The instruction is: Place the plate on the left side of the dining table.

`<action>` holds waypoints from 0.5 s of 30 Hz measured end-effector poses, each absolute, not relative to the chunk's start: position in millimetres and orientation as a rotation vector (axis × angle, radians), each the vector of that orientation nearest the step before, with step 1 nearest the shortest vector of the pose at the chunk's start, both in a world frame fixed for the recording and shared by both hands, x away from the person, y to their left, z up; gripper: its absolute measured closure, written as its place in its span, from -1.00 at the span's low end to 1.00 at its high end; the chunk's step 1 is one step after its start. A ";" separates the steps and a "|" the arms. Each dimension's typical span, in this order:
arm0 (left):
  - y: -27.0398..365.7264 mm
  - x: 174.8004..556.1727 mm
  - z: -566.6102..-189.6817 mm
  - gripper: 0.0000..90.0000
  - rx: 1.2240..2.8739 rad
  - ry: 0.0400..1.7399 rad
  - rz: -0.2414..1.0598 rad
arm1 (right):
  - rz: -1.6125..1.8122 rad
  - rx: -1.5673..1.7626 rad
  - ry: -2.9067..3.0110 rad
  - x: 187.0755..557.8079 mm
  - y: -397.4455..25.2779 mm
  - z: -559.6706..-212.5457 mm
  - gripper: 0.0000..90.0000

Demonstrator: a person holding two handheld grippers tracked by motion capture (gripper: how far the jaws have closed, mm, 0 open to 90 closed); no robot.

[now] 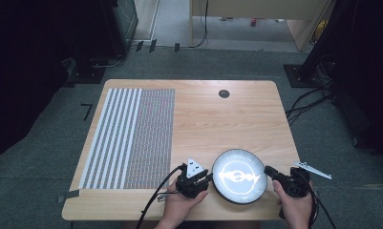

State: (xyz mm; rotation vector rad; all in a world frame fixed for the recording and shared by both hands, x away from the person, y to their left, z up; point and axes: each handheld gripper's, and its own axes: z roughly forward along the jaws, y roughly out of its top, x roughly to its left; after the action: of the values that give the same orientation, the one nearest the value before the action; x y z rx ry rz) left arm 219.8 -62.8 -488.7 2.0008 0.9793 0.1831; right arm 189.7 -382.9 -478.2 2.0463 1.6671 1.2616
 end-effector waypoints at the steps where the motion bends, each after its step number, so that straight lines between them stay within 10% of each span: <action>1: -62.6 219.9 -489.7 0.76 2.004 0.975 0.179 | 1.233 2.028 1.687 190.2 -381.0 -478.1 0.84; 15: -58.7 227.0 -496.7 0.77 2.019 1.011 0.097 | 1.290 2.073 1.688 192.7 -382.2 -481.8 0.71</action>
State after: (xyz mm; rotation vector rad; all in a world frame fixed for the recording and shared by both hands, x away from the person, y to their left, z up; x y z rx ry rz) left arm 227.0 -58.7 -496.7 2.0192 1.0114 0.0967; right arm 192.7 -382.2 -481.8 2.0733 1.6879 1.2896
